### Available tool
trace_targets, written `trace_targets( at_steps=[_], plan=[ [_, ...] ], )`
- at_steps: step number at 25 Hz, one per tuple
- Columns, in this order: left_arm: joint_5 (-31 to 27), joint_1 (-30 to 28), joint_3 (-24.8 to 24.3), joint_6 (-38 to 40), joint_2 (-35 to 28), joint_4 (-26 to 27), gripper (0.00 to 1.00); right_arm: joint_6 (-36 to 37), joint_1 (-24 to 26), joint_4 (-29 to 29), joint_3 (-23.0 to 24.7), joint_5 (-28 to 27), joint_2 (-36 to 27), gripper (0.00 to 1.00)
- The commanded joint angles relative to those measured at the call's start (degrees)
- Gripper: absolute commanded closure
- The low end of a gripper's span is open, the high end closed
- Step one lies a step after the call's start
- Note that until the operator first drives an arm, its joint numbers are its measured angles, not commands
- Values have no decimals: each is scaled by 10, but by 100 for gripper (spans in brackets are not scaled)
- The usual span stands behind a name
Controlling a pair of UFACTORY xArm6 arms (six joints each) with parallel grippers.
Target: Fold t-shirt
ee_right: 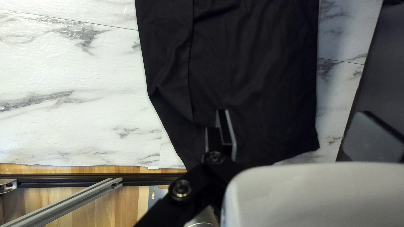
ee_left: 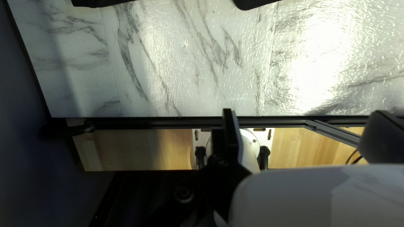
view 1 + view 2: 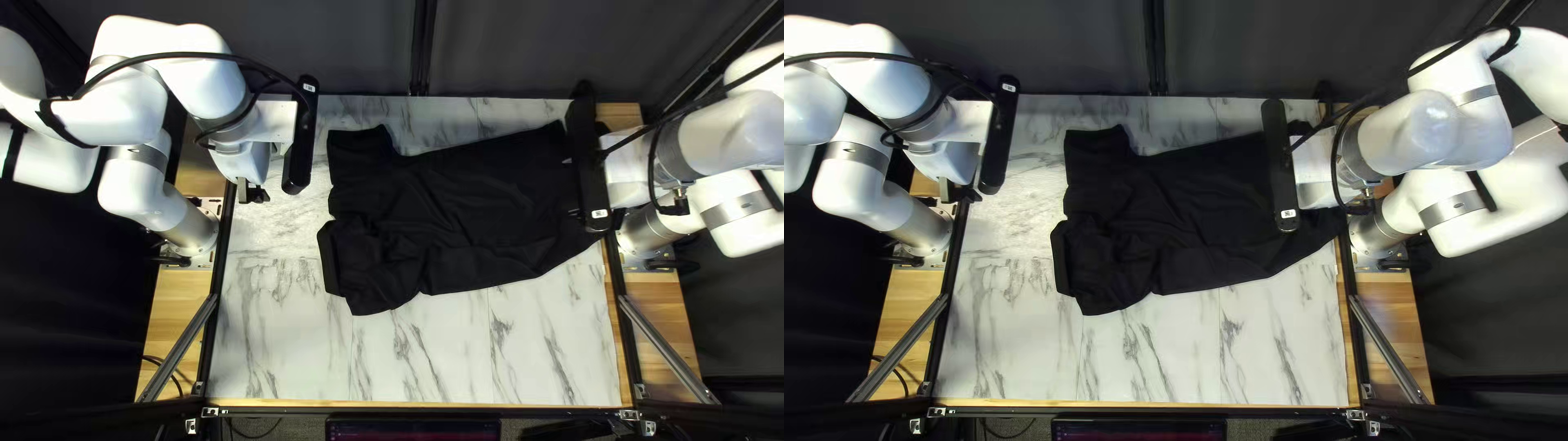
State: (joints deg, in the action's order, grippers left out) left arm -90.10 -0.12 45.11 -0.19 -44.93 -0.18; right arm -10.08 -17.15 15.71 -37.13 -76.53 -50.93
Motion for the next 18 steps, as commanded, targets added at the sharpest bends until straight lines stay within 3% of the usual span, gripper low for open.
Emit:
trace_targets(
  at_steps=[1,18],
  plan=[
    [0,0,0,0,0,0,0,0,0,0,0,0,0,0],
    [7,-3,-6,5,1,7,0,0,0,0,0,0,0,0]
  ],
)
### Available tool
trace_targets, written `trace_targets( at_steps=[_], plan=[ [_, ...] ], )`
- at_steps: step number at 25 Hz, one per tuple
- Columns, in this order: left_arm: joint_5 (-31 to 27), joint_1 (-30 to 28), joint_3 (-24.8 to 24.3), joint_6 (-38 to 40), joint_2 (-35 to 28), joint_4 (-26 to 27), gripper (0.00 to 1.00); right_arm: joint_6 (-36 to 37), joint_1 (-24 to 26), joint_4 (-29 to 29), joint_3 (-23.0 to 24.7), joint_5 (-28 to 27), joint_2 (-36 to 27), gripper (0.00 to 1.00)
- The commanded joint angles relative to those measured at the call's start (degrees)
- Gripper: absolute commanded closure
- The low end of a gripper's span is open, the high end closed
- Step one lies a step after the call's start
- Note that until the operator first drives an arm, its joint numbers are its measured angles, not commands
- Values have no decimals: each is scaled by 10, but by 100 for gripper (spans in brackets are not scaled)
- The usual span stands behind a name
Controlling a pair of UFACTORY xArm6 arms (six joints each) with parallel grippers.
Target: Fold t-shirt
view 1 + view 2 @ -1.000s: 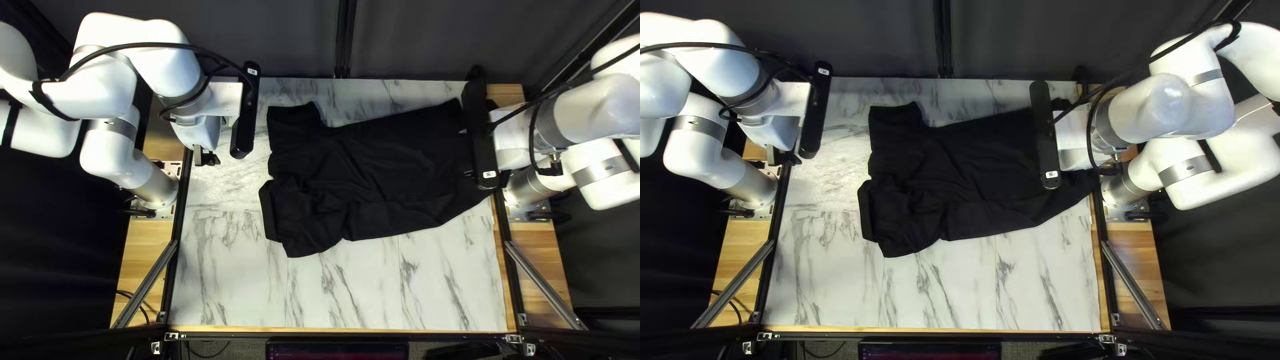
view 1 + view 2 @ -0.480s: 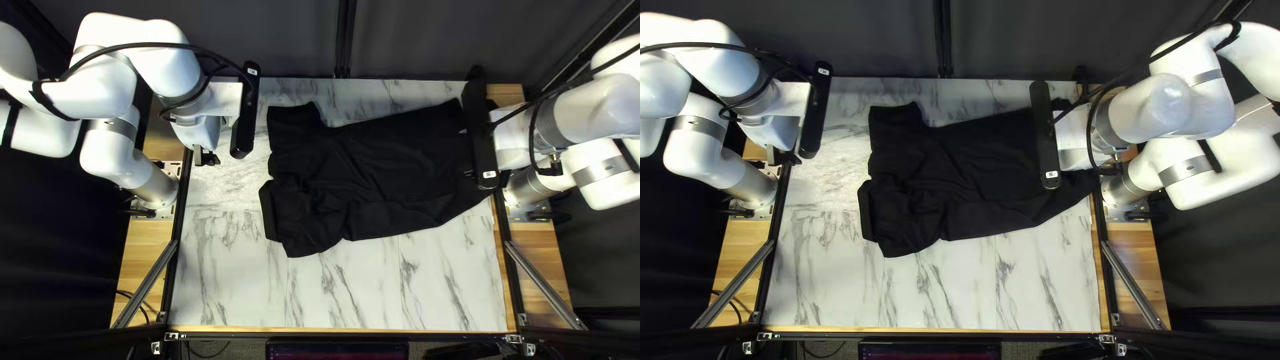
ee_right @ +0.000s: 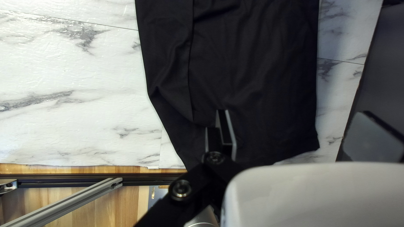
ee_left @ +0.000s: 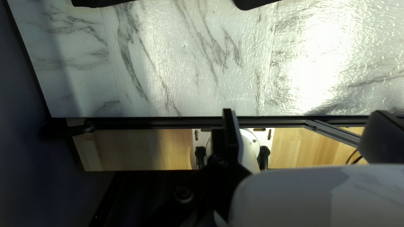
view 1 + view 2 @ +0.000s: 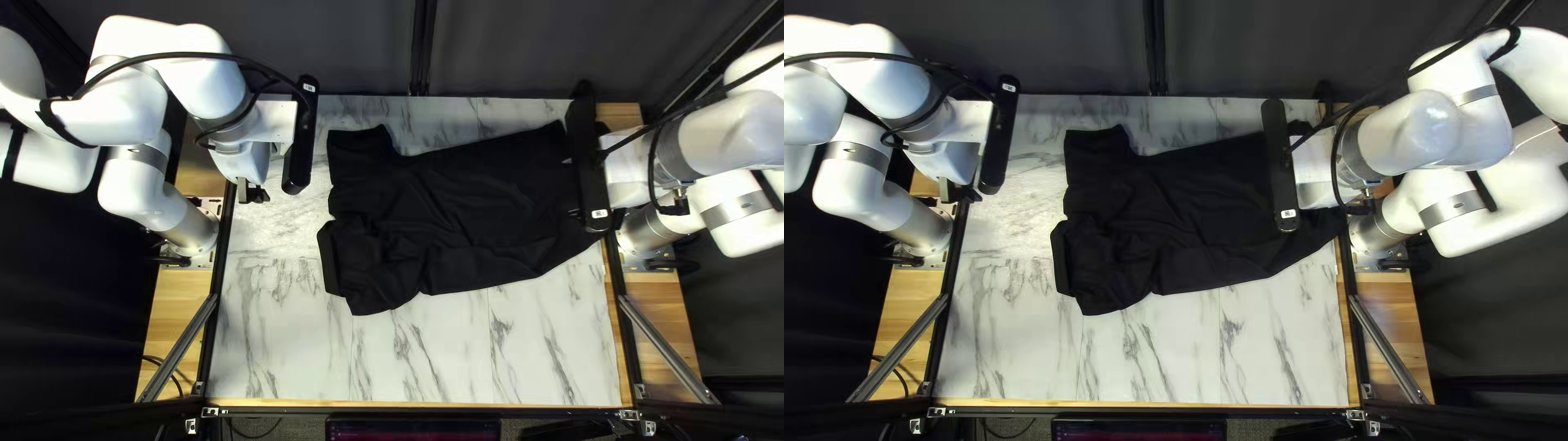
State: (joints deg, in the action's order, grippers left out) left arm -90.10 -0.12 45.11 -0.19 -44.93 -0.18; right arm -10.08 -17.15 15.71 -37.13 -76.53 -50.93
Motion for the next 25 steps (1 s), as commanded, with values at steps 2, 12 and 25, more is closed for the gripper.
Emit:
trace_targets(
  at_steps=[2,12,25],
  plan=[
    [52,-34,-28,33,27,11,0,0,0,0,0,0,0,0],
    [334,-100,-86,91,241,50,0,0,0,0,0,0,0,0],
    [360,-202,91,237,483,-60,0,0,0,0,0,0,0,0]
  ],
)
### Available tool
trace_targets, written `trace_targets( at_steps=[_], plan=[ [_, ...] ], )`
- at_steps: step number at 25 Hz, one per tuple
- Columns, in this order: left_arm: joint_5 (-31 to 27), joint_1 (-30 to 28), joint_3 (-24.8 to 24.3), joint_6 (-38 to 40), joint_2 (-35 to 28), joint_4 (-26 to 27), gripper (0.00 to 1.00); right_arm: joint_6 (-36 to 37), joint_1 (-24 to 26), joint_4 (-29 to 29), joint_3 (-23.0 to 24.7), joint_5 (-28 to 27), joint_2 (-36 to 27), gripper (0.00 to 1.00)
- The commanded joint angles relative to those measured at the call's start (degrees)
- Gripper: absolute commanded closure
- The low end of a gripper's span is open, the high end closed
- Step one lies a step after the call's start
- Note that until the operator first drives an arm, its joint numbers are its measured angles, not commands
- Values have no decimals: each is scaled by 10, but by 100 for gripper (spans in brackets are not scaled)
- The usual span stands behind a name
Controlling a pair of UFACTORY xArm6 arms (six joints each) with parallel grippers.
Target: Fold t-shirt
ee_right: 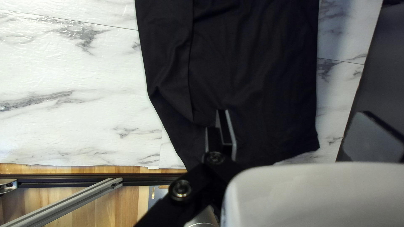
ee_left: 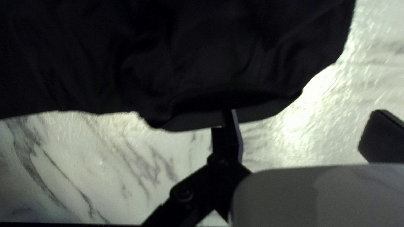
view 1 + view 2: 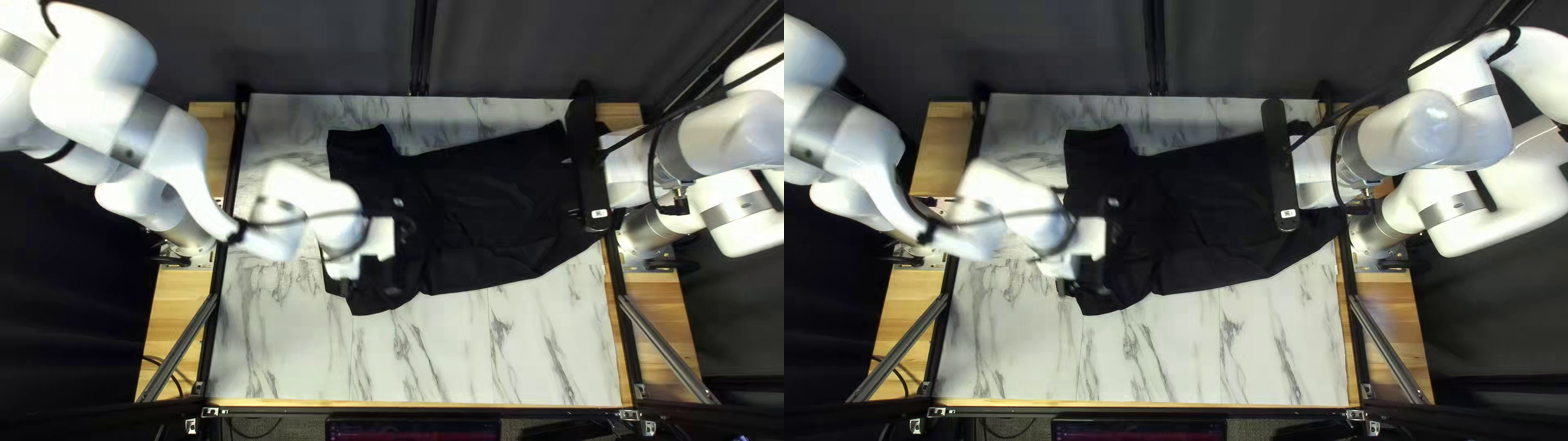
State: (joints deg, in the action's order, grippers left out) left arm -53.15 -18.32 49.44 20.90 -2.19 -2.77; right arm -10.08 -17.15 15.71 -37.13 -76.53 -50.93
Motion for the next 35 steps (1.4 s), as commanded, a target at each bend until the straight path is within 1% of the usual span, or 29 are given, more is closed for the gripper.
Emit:
trace_targets(
  at_steps=[1,3,6,9,10,12,14,15,21,25,29,31,35],
  plan=[
    [-13,-24,65,31,78,-44,0,0,0,0,0,0,0,0],
    [-19,-30,88,40,107,-59,0,0,0,0,0,0,0,0],
    [-19,-33,108,44,138,-73,0,0,0,0,0,0,0,0],
    [-6,-27,124,34,169,-72,0,0,0,0,0,0,0,0],
    [-4,-25,125,31,173,-71,2,0,0,0,0,0,0,0],
    [14,-16,129,21,194,-66,11,0,0,0,0,0,0,0],
    [22,-11,130,16,203,-63,73,0,0,0,0,0,0,0],
    [27,-7,129,13,208,-61,100,0,0,0,0,0,0,0],
    [27,-7,124,11,204,-57,100,0,0,0,0,0,0,0],
    [6,-20,118,21,173,-62,100,0,0,0,0,0,0,0],
    [-35,-50,119,38,123,-73,100,0,0,0,0,0,0,0],
    [-44,-63,123,44,111,-76,100,0,0,0,0,0,0,0],
    [-39,-83,124,49,100,-80,100,0,0,0,0,0,0,0]
  ],
)
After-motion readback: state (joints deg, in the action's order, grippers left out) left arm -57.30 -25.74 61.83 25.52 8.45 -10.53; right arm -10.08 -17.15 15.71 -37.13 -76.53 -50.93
